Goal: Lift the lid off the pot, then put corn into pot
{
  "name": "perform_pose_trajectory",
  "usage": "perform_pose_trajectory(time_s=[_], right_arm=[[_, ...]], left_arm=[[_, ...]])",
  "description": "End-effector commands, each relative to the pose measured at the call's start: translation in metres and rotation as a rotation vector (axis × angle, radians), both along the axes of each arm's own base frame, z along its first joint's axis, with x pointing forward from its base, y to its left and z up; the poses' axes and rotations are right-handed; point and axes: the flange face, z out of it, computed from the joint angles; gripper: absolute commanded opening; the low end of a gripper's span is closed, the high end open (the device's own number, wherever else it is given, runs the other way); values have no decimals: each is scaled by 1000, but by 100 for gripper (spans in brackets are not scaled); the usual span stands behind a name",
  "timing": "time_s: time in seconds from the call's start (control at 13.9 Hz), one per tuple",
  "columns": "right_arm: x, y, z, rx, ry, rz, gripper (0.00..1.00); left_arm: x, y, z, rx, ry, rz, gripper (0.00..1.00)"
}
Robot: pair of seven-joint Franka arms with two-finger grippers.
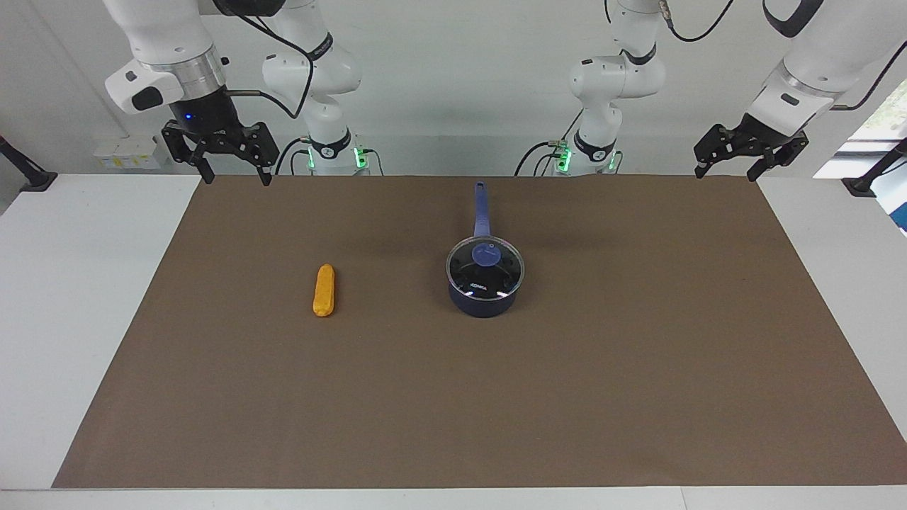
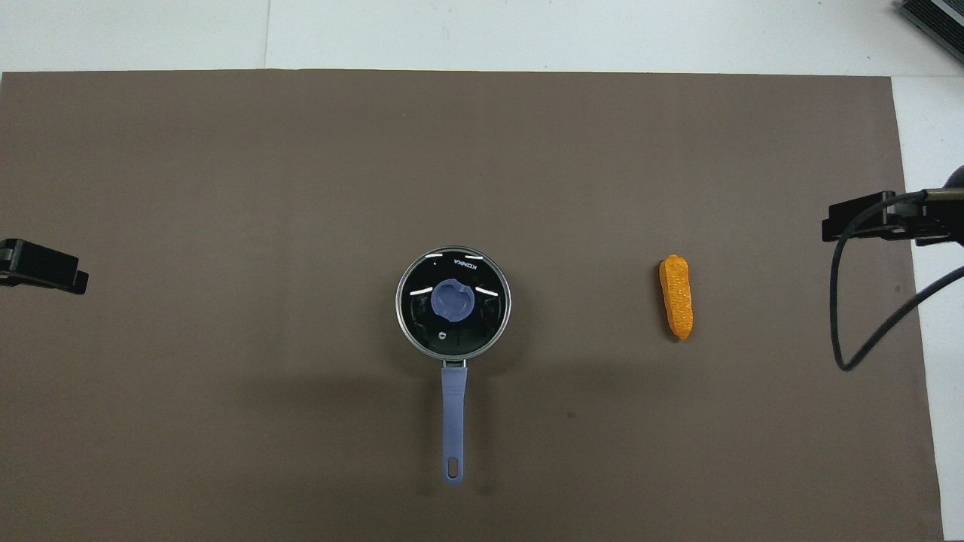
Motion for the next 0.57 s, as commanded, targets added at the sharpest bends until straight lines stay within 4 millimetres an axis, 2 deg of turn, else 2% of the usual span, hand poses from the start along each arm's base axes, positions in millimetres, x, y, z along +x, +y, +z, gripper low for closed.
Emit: perform_pose_trajectory(time_s=[0.0, 0.29, 0.5], right_arm=[[-2, -1, -1, 19, 13, 1, 100], [-2, -1, -1, 19, 13, 1, 100], [-2, -1, -1, 19, 13, 1, 100]], left_arm=[[-9, -11, 0, 3, 2, -50, 100], [-8, -48, -3, 1, -12, -122, 100], [-8, -83, -19, -7, -19, -187, 100]])
